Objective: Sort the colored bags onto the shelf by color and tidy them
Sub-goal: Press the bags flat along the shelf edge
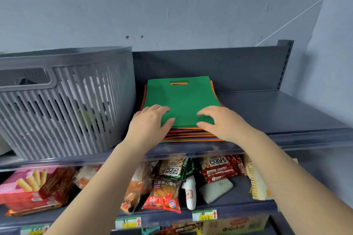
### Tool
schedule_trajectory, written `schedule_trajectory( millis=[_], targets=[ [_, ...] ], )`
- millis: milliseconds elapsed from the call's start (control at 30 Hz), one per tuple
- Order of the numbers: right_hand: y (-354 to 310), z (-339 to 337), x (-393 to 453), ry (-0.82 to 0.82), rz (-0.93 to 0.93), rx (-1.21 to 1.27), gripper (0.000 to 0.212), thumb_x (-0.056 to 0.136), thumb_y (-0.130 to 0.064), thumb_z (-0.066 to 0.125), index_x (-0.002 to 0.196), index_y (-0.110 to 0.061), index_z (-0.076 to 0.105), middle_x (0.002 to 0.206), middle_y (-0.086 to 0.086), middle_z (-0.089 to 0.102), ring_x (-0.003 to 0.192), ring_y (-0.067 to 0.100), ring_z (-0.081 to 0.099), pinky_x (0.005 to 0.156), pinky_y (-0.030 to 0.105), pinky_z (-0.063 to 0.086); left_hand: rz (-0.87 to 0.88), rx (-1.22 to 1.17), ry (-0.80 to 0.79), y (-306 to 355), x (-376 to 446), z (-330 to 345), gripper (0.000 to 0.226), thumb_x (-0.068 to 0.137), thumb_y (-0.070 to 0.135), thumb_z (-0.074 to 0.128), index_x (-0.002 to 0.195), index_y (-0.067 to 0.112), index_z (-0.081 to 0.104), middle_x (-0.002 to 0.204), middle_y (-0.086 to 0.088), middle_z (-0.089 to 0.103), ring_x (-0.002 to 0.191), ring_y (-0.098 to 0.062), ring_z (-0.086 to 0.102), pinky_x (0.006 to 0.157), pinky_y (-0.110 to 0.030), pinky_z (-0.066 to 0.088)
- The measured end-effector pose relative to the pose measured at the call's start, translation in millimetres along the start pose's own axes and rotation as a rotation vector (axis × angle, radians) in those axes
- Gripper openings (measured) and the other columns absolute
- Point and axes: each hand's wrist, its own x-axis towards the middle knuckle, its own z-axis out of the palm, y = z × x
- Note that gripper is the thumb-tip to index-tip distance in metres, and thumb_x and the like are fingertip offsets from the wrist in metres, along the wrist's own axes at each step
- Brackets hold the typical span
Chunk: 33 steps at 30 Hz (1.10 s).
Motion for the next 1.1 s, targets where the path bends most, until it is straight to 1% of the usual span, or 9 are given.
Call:
schedule_trajectory(
  millis=[233,333,400,467,567,700,800,1000,1100],
  targets=[
    [15,-5,14,-0.078,-0.03,0.096,0.037,0.091,-0.048,0.053,0.122,-0.029,0.062,0.131,-0.008,0.058,0.121,0.015,0.051,0.1,0.037,0.043,0.006,-0.075,-0.098,-7,11,14,0.039,0.094,0.046,0.047,0.122,0.022,0.06,0.123,0.006,0.061,0.115,-0.016,0.052,0.093,-0.029,0.042],
    [16,-5,18,-0.025,-0.042,0.164,0.031,0.095,-0.041,0.047,0.103,-0.023,0.071,0.1,0.002,0.072,0.092,0.019,0.065,0.085,0.038,0.051,0.025,-0.1,-0.007,-12,12,13,0.044,0.093,0.05,0.045,0.119,0.019,0.063,0.121,0.005,0.063,0.115,-0.017,0.054,0.095,-0.032,0.042],
    [20,-2,23,0.068,-0.029,0.166,0.036,0.098,-0.033,0.044,0.075,-0.015,0.064,0.066,0.003,0.062,0.062,0.017,0.056,0.065,0.031,0.045,0.076,-0.074,0.149,-13,12,9,0.053,0.086,0.054,0.041,0.115,0.016,0.065,0.115,0.0,0.066,0.11,-0.024,0.059,0.094,-0.04,0.044],
    [23,1,27,0.172,0.035,0.178,0.041,0.1,-0.027,0.042,0.064,-0.01,0.052,0.058,0.003,0.05,0.054,0.015,0.044,0.054,0.028,0.033,0.139,0.024,0.305,-15,11,7,0.052,0.082,0.051,0.043,0.11,0.014,0.067,0.109,-0.001,0.067,0.104,-0.027,0.061,0.091,-0.041,0.043],
    [29,2,32,0.301,0.151,0.258,0.047,0.1,-0.021,0.041,0.055,-0.013,0.033,0.054,0.001,0.036,0.05,0.012,0.034,0.048,0.024,0.024,0.186,0.082,0.367,-14,12,5,0.047,0.079,0.049,0.05,0.107,0.016,0.068,0.111,0.0,0.066,0.107,-0.022,0.054,0.095,-0.038,0.035],
    [37,-1,34,0.348,0.23,0.335,0.049,0.1,-0.018,0.041,0.053,-0.013,0.029,0.053,0.002,0.032,0.049,0.012,0.03,0.046,0.024,0.02,0.193,0.009,0.136,-14,10,8,0.059,0.079,0.061,0.044,0.109,0.018,0.069,0.11,0.002,0.069,0.106,-0.022,0.061,0.094,-0.037,0.042],
    [35,-2,31,0.332,0.178,0.346,0.048,0.1,-0.018,0.042,0.054,-0.013,0.029,0.052,0.001,0.032,0.049,0.012,0.031,0.048,0.025,0.023,0.107,-0.073,-0.05,-15,7,13,0.054,0.086,0.061,0.05,0.125,0.025,0.06,0.127,0.008,0.06,0.119,-0.012,0.053,0.095,-0.026,0.04],
    [28,-4,21,0.297,0.076,0.268,0.045,0.1,-0.023,0.042,0.056,-0.014,0.036,0.051,0.0,0.036,0.048,0.012,0.034,0.048,0.027,0.025,0.098,-0.127,-0.086,-14,3,3,0.038,0.091,0.045,0.053,0.123,0.027,0.062,0.122,0.012,0.063,0.112,-0.008,0.056,0.089,-0.02,0.041],
    [27,-4,17,0.285,0.054,0.237,0.04,0.099,-0.026,0.042,0.069,-0.005,0.059,0.059,0.009,0.054,0.054,0.016,0.046,0.051,0.027,0.031,0.124,-0.157,-0.064,-16,5,-4,0.027,0.094,0.035,0.053,0.114,0.024,0.068,0.111,0.011,0.068,0.104,-0.01,0.061,0.087,-0.025,0.046]
  ],
)
